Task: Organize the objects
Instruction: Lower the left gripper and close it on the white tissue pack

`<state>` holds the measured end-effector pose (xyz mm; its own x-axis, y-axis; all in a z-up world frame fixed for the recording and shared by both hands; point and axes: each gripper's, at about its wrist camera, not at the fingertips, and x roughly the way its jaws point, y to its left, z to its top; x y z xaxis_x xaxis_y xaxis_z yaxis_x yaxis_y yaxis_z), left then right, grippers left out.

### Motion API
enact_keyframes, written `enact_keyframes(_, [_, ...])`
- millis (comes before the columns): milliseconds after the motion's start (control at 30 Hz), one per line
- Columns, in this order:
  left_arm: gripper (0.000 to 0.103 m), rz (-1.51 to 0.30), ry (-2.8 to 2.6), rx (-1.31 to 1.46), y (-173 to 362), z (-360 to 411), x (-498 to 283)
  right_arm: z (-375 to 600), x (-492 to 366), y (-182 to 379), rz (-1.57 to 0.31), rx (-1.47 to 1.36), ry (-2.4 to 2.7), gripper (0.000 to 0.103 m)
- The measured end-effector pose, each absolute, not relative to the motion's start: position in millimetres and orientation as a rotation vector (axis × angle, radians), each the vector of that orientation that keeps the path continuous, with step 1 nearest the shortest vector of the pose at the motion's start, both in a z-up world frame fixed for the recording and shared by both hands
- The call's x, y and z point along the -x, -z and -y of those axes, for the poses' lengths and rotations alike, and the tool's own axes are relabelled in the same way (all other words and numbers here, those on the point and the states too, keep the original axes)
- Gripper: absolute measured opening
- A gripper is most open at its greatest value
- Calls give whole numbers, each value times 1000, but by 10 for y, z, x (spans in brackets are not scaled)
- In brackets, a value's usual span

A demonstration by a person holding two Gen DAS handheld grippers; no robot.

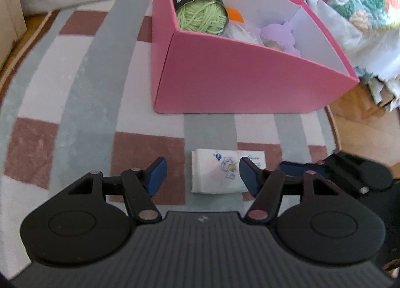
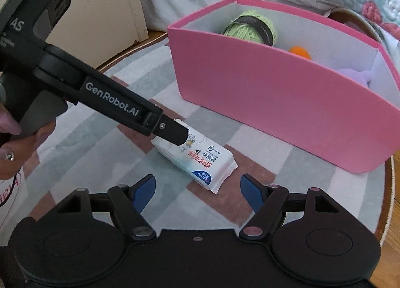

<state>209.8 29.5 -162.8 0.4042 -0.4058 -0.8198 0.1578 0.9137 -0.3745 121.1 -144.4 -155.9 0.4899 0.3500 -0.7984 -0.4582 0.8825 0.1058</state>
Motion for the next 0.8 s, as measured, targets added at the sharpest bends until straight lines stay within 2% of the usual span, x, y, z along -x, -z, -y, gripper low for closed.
enact_keyframes(133, [47,-1132,393,372,1743,-328,-2102,1381,-1272,1672,-957,117,-494,78])
enact_keyframes(400, [46,-1129,385,422,1793,-305,-2050,1313,-1233,1760,-892,145,-491,76])
enact_keyframes(467, [45,-1142,377,422,1778,-274,-2032,1312,-1207,1760,-873,167,-463,63])
enact_keyframes(533, [45,-1155,370,415,1744,-216,-1994,1324,-1192,1743,-878,165,-452,58])
enact_keyframes(800, [45,-1181,406,300,1569,56,-1754,1422,-947,1627,-932,121,-419,58])
